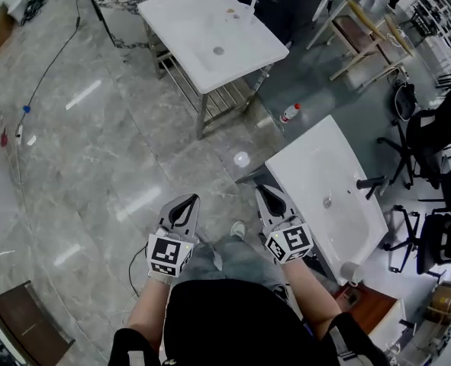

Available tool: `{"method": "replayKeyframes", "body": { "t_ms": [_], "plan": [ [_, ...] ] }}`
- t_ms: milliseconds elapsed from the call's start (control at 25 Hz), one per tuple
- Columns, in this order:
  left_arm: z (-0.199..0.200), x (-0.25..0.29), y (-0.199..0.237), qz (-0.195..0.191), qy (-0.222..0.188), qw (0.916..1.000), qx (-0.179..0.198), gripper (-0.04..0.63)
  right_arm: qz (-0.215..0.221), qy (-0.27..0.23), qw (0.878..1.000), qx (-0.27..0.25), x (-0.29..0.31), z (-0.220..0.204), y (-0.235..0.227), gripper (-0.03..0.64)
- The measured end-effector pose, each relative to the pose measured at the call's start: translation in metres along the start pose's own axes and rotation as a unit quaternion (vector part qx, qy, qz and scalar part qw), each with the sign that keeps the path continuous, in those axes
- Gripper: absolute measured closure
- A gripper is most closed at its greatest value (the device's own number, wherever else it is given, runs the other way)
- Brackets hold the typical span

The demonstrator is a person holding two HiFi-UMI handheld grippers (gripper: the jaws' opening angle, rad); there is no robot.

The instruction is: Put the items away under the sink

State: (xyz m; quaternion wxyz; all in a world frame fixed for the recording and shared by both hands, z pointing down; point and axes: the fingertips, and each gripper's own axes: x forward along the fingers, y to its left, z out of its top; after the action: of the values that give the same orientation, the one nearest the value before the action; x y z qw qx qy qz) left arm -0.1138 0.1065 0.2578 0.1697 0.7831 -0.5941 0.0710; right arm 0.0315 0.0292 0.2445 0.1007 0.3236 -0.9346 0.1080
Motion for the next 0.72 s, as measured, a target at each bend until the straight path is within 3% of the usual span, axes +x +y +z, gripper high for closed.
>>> {"method": "replayKeyframes", "body": {
  "t_ms": [280, 720],
  "plan": [
    [0.052, -0.002, -0.006, 0.003, -0.032, 0.9994, 0.013, 0.572, 0.007, -0.032, 0.999, -0.027, -0.010, 0.045, -0.003, 0.568],
    [0.085, -0.005, -0.045, -0.010, -0.054, 0.9976, 0.042, 0.572, 0.019, -0.068, 0.997, -0.038, -0.050, 0.084, -0.003, 0.568]
  ]
}}
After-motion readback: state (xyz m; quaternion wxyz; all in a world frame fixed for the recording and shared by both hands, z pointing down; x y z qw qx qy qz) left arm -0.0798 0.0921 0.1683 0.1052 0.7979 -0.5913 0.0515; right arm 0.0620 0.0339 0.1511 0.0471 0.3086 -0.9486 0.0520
